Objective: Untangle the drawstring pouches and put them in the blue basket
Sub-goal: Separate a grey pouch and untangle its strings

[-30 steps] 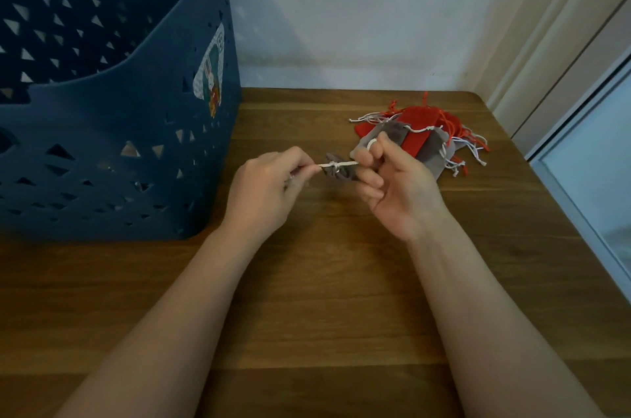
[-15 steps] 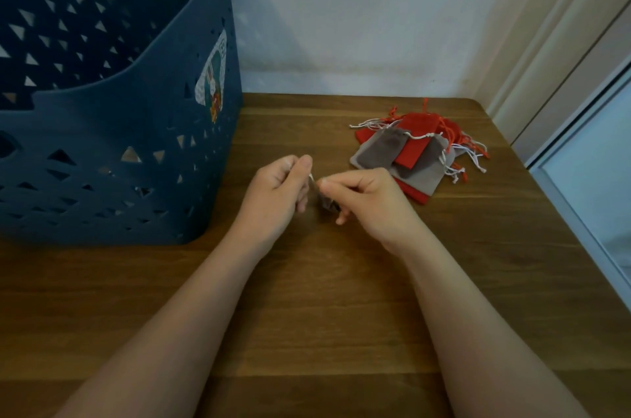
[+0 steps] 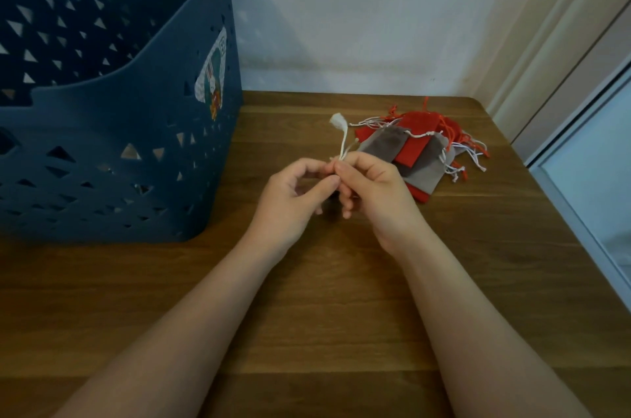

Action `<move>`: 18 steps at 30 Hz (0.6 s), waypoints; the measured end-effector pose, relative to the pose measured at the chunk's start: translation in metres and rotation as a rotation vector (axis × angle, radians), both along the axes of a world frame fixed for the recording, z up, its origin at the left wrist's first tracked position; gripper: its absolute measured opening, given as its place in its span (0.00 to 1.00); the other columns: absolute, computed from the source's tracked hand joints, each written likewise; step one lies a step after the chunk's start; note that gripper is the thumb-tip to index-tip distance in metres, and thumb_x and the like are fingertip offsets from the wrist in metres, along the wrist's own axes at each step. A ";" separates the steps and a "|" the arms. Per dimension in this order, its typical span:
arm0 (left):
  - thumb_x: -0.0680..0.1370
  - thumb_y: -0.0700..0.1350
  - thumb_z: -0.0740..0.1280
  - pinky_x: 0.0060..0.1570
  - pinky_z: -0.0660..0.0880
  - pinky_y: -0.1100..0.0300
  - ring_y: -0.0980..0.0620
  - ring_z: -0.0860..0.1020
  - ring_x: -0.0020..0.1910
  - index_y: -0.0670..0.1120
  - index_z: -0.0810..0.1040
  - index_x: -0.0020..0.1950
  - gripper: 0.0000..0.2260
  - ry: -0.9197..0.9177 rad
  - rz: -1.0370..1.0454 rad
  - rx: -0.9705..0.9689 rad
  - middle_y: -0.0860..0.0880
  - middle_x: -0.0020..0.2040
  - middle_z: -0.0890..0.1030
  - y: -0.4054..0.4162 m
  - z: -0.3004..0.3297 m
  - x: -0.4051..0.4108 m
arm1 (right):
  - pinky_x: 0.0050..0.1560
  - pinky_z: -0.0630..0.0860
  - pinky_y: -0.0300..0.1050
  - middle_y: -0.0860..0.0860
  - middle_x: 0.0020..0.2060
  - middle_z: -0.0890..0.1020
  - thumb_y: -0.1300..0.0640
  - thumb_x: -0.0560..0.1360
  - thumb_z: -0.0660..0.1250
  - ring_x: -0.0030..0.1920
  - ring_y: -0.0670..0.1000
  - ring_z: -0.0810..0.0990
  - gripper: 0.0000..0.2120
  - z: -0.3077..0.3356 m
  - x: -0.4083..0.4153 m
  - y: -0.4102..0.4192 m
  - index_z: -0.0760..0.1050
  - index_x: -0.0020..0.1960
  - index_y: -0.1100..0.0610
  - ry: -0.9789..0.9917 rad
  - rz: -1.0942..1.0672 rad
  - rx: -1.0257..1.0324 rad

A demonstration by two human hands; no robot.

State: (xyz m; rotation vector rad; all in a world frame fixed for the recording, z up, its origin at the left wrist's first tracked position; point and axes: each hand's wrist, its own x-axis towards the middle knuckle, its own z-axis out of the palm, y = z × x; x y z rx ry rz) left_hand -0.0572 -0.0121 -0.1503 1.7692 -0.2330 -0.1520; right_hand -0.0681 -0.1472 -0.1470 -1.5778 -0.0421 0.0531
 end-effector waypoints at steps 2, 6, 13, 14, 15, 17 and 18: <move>0.77 0.45 0.66 0.34 0.73 0.70 0.64 0.76 0.33 0.57 0.78 0.49 0.06 -0.033 -0.009 0.036 0.63 0.37 0.80 0.001 0.000 0.000 | 0.29 0.72 0.38 0.47 0.27 0.74 0.59 0.79 0.60 0.29 0.45 0.71 0.09 0.001 0.000 -0.001 0.78 0.46 0.57 -0.018 0.004 -0.036; 0.77 0.45 0.66 0.40 0.75 0.66 0.63 0.79 0.39 0.57 0.80 0.46 0.06 0.010 0.018 0.022 0.59 0.40 0.82 0.000 0.002 0.000 | 0.30 0.73 0.38 0.48 0.28 0.74 0.60 0.78 0.61 0.29 0.45 0.73 0.08 0.002 0.000 -0.003 0.79 0.47 0.57 -0.016 0.008 -0.061; 0.78 0.45 0.63 0.39 0.68 0.60 0.55 0.71 0.34 0.50 0.81 0.42 0.08 0.368 0.009 -0.410 0.51 0.37 0.77 0.003 -0.001 0.006 | 0.31 0.75 0.40 0.49 0.29 0.76 0.65 0.79 0.58 0.29 0.46 0.74 0.08 0.000 0.003 0.003 0.70 0.53 0.54 0.003 -0.059 0.141; 0.78 0.45 0.63 0.39 0.67 0.59 0.55 0.71 0.34 0.50 0.80 0.41 0.08 0.402 -0.019 -0.458 0.51 0.37 0.77 0.003 -0.001 0.007 | 0.30 0.74 0.40 0.49 0.29 0.76 0.66 0.79 0.58 0.28 0.46 0.74 0.07 0.000 0.003 0.002 0.69 0.51 0.54 0.006 -0.098 0.173; 0.78 0.45 0.62 0.39 0.67 0.60 0.55 0.71 0.34 0.50 0.78 0.41 0.08 0.425 -0.041 -0.486 0.52 0.37 0.77 0.002 -0.001 0.007 | 0.29 0.71 0.39 0.49 0.28 0.76 0.66 0.79 0.57 0.27 0.46 0.72 0.07 -0.001 0.003 0.001 0.68 0.49 0.55 0.011 -0.132 0.200; 0.78 0.46 0.61 0.38 0.67 0.60 0.55 0.71 0.35 0.50 0.76 0.38 0.09 0.448 -0.067 -0.497 0.51 0.37 0.77 0.002 -0.001 0.008 | 0.26 0.67 0.36 0.49 0.30 0.77 0.66 0.78 0.58 0.26 0.45 0.70 0.07 0.000 0.003 0.000 0.68 0.48 0.54 0.019 -0.172 0.236; 0.79 0.46 0.61 0.38 0.67 0.60 0.55 0.72 0.35 0.50 0.74 0.37 0.10 0.445 -0.073 -0.475 0.51 0.38 0.76 0.002 -0.002 0.009 | 0.25 0.65 0.35 0.49 0.31 0.78 0.65 0.78 0.58 0.26 0.45 0.69 0.07 0.000 0.003 -0.001 0.68 0.48 0.54 0.011 -0.179 0.245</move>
